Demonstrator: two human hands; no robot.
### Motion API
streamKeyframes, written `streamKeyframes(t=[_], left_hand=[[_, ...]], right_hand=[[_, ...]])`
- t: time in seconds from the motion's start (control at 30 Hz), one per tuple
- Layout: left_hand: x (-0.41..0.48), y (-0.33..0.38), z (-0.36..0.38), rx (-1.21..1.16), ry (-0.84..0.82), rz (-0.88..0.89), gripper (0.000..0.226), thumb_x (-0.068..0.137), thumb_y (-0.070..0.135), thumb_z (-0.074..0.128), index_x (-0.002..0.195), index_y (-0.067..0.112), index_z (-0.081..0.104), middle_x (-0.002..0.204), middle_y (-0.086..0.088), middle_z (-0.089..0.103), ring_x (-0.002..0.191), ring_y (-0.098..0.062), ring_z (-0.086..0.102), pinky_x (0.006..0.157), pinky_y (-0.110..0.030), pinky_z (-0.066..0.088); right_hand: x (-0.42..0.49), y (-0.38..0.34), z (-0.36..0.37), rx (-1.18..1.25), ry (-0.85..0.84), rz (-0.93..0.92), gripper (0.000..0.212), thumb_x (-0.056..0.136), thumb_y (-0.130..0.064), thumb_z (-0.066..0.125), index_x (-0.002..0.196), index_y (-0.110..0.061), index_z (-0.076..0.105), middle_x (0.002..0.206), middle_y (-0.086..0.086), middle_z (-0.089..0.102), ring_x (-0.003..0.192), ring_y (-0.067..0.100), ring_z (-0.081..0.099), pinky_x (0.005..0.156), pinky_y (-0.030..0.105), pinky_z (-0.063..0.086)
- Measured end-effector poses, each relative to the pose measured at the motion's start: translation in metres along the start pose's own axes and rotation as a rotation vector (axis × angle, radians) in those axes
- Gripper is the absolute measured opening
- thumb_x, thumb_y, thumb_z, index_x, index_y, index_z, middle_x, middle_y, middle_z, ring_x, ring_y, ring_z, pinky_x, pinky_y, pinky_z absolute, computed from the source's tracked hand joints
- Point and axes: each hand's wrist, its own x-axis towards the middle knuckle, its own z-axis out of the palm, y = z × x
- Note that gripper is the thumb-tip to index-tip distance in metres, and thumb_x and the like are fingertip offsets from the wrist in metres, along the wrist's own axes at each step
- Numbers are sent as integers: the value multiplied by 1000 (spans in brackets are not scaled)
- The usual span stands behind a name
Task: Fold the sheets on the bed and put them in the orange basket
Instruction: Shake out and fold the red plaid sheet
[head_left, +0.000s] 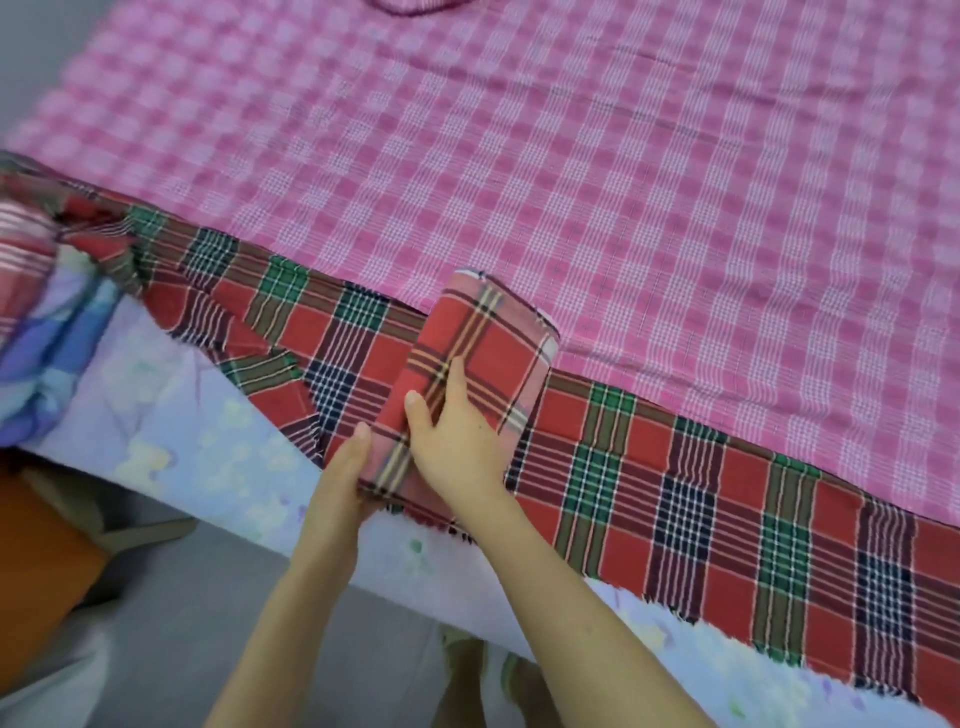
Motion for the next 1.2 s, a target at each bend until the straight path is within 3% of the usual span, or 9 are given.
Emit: streamKeyframes(t=[0.07,0.2,0.37,0.5,0.63,0.83,0.93,1.07,1.2], left_hand=[[8,-12,-3,211,91,31,55,75,63,62,112,23,60,108,2,65,101,-17,62,85,-37,51],[32,-26,-11,386,229,-28,65,81,56,59,132,16,48,130,-3,55,119,-24,51,103,-45,40],[56,-35,-20,577,305,-64,54,92,43,52,130,5,49,127,-15,55,116,-34,51,96,-40,40],[65,-36,-22,597,353,-141,60,87,50,56,121,1,49,119,-21,56,106,-37,54,92,-44,45],[46,-37,-11,335,459,-368,83,77,64,60,120,-5,45,112,-19,56,93,-34,59,81,-38,51],[19,-42,18,-470,226,-591,47,84,51,60,101,8,52,101,-9,59,94,-30,61,86,-45,50],[19,-46,11,-422,244,-514,57,79,55,65,111,9,62,101,-5,67,92,-24,63,86,-39,51],[17,-42,-6,-249,336,-438,66,77,47,71,124,2,55,118,-7,62,100,-23,59,83,-31,46],[-5,-15,-15,21,466,-402,64,80,45,64,122,-2,54,110,-9,56,103,-29,54,88,-32,44]], right_hand=[[6,-1,1,-149,39,-33,62,99,-49,30,152,-23,12,119,14,54,99,32,57,72,34,43],[35,15,-14,-500,517,-241,55,94,-45,43,143,-19,41,130,21,52,110,40,53,89,47,46],[99,30,-40,-739,92,-203,59,97,-57,18,150,-37,3,158,14,10,143,39,11,114,55,16],[117,32,-34,-788,-41,-177,61,96,-61,13,149,-39,-8,158,13,6,141,41,12,111,59,19],[125,29,-38,-653,-7,-27,75,88,-72,23,150,-35,3,152,15,22,136,41,24,102,59,33],[111,24,-59,-408,3,118,78,85,-60,55,137,-5,36,125,19,53,113,35,51,91,43,44],[92,33,-83,-114,-66,306,55,79,-39,74,111,0,52,112,16,60,90,27,56,84,41,50],[48,68,-89,200,-125,488,59,74,-24,79,115,8,52,95,14,58,73,25,57,61,33,49],[9,71,-93,406,-139,535,21,76,-8,75,87,-1,58,82,15,65,67,25,62,61,37,54]])
